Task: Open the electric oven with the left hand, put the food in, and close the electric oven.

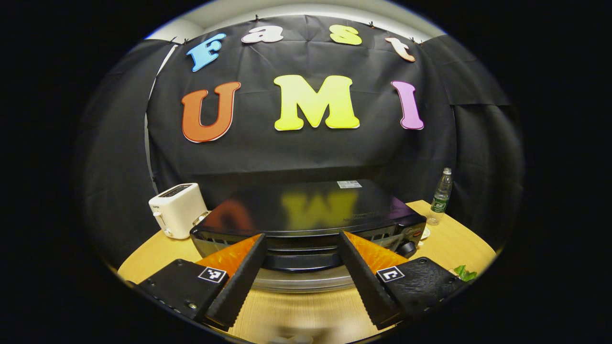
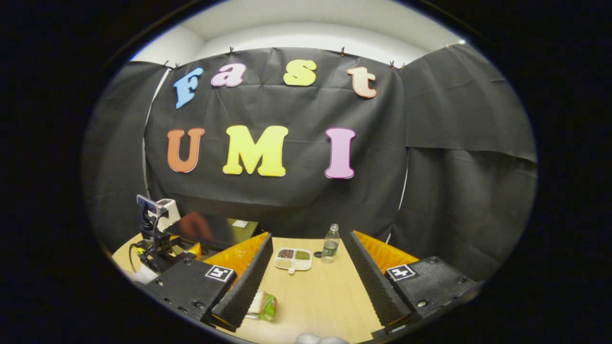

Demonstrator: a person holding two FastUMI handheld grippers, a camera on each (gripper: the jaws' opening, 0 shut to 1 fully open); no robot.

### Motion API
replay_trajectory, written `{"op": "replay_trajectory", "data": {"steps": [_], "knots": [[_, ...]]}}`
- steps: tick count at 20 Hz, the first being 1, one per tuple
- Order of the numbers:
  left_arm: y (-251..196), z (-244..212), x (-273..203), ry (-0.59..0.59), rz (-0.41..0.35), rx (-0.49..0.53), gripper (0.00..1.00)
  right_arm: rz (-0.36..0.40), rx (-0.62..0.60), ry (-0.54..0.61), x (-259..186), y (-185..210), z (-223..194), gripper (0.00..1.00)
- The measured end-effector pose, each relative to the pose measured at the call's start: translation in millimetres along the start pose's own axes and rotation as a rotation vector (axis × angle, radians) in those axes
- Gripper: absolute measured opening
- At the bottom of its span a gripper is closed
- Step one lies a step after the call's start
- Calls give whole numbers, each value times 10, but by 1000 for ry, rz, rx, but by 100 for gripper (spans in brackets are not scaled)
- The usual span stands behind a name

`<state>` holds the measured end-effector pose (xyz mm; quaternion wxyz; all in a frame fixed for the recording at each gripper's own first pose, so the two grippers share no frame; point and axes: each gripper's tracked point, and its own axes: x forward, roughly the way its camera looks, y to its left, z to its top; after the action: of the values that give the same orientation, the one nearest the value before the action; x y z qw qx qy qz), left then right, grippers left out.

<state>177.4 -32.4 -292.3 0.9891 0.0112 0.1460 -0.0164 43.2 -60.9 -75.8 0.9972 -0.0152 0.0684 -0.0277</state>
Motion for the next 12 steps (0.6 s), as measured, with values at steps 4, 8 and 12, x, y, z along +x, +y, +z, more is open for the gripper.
{"op": "replay_trajectory", "data": {"steps": [4,8,12], "knots": [[-14,-111,-191,8,-1,1,99,12,-7,-3,-79,41,-40,96],[-34,-296,-426,23,-8,4,100,21,-7,5,-159,55,-109,100],[-53,-515,-637,51,-11,3,98,33,-12,10,-222,82,-162,96]]}}
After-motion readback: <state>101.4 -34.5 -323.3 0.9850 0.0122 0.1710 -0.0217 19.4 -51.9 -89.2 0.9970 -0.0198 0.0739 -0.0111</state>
